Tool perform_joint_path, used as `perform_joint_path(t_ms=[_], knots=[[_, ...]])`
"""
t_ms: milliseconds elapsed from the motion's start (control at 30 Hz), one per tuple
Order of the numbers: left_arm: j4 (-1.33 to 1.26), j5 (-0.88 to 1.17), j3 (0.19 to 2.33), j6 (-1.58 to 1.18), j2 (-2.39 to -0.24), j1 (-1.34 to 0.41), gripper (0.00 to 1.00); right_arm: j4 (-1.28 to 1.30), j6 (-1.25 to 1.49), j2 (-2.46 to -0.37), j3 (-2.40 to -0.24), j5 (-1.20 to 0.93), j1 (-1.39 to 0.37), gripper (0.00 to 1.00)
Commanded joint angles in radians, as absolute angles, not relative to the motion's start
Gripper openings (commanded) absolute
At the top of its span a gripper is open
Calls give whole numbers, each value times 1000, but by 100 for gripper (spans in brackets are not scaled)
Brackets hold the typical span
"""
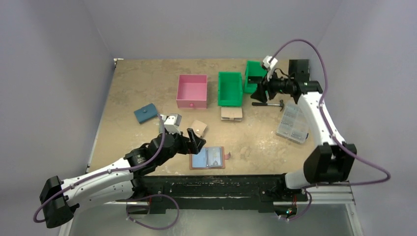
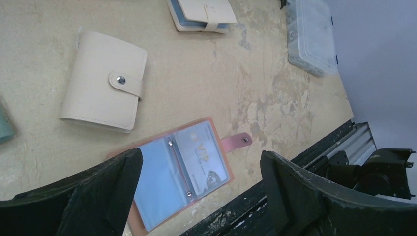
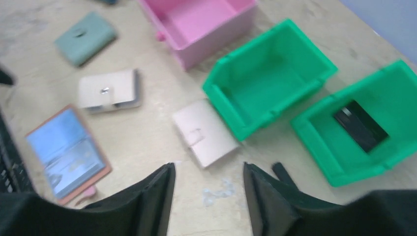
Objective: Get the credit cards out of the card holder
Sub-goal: Remove the credit card from the card holder.
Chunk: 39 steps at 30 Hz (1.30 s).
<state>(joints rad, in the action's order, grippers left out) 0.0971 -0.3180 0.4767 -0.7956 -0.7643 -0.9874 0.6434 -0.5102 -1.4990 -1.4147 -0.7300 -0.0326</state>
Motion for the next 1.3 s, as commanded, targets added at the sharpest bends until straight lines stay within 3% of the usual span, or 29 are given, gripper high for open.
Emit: perform_joint_path(t_ms=[0, 67, 100, 267, 467, 600, 867, 1267], knots=[[74, -238, 505, -843, -828, -980, 97, 661, -631, -1316, -1243, -996, -34, 73], [112, -231, 528, -862, -875, -981, 96, 666, -691, -1249, -1147, -1067, -34, 94], [131, -224, 542, -873, -900, -981, 95, 679, -734, -1225, -1109, -1107, -34, 98], [107, -147, 561, -886, -1019, -983, 85, 685, -788, -1189, -964, -1187, -34, 99], [45, -112, 571, -929, -1162, -998, 71, 772, -869, -1243, -940, -1183, -35, 99], [106, -224, 642, -962, -1274, -1068, 71, 768, -850, -1262, -946, -1139, -51, 97], [505, -489, 979, -1094, -1571, -1191, 73, 710, -800, -1249, -926, -1074, -98, 97], [633, -530, 1129, -1101, -1710, -1220, 74, 698, -785, -1260, -925, -1051, -100, 98]])
